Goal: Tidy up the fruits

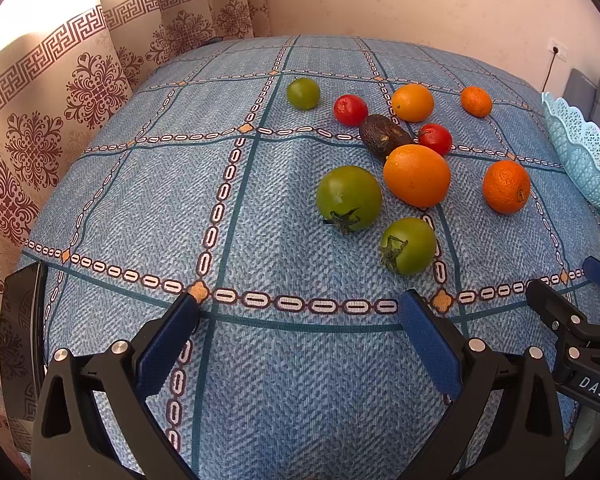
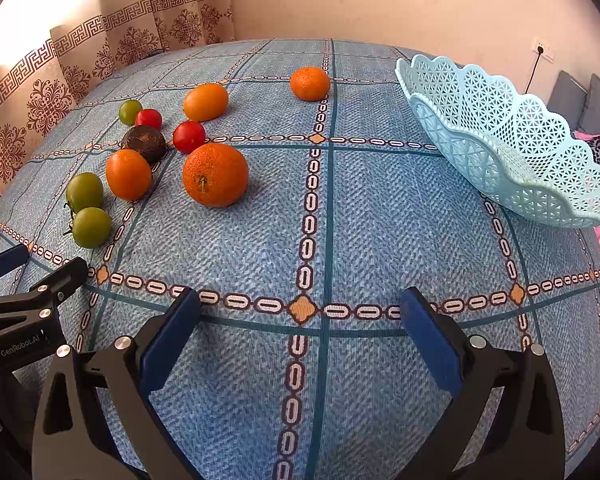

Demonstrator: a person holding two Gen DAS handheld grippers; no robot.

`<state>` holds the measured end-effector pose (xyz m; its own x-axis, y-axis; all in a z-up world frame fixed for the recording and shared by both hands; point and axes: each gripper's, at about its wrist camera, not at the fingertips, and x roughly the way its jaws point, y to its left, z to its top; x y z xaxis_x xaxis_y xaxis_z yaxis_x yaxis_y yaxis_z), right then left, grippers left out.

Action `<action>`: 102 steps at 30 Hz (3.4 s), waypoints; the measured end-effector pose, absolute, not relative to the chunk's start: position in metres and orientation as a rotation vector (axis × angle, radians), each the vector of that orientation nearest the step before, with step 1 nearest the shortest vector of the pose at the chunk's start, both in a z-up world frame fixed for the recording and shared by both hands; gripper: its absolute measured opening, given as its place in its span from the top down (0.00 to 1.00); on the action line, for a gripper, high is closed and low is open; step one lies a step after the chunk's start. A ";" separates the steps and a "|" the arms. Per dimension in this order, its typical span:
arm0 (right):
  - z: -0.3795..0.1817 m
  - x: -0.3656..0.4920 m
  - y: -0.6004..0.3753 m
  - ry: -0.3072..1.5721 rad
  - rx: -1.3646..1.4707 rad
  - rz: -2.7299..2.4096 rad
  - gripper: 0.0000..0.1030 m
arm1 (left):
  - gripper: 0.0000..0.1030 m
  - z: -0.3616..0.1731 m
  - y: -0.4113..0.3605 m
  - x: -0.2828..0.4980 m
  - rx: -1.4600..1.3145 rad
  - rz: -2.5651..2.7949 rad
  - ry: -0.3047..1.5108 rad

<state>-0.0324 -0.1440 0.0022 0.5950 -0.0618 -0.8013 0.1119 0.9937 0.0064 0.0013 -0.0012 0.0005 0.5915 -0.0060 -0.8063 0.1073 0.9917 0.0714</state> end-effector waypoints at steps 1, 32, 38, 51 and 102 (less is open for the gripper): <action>0.002 -0.032 -0.144 0.928 0.058 -0.101 0.02 | 0.05 0.001 -0.001 0.002 0.117 -0.066 0.936; 0.002 -0.034 -0.146 0.932 0.056 -0.095 0.02 | 0.05 0.007 0.003 -0.002 0.081 -0.118 0.921; 0.006 -0.029 -0.143 0.929 0.060 -0.041 0.02 | 0.05 0.011 0.005 -0.003 0.063 -0.138 0.916; 0.025 0.006 -0.129 0.883 0.069 0.061 0.20 | 0.06 0.026 0.014 0.001 0.056 -0.138 0.881; 0.096 -0.028 -0.199 0.634 0.183 -0.054 0.61 | 0.72 0.072 -0.081 0.011 0.070 -0.389 0.835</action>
<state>-0.0284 -0.1992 0.0956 0.8049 0.0056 -0.5934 0.1064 0.9824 0.1537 0.0114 -0.0808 0.0720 0.6053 -0.3085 -0.7338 0.3630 0.9274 -0.0904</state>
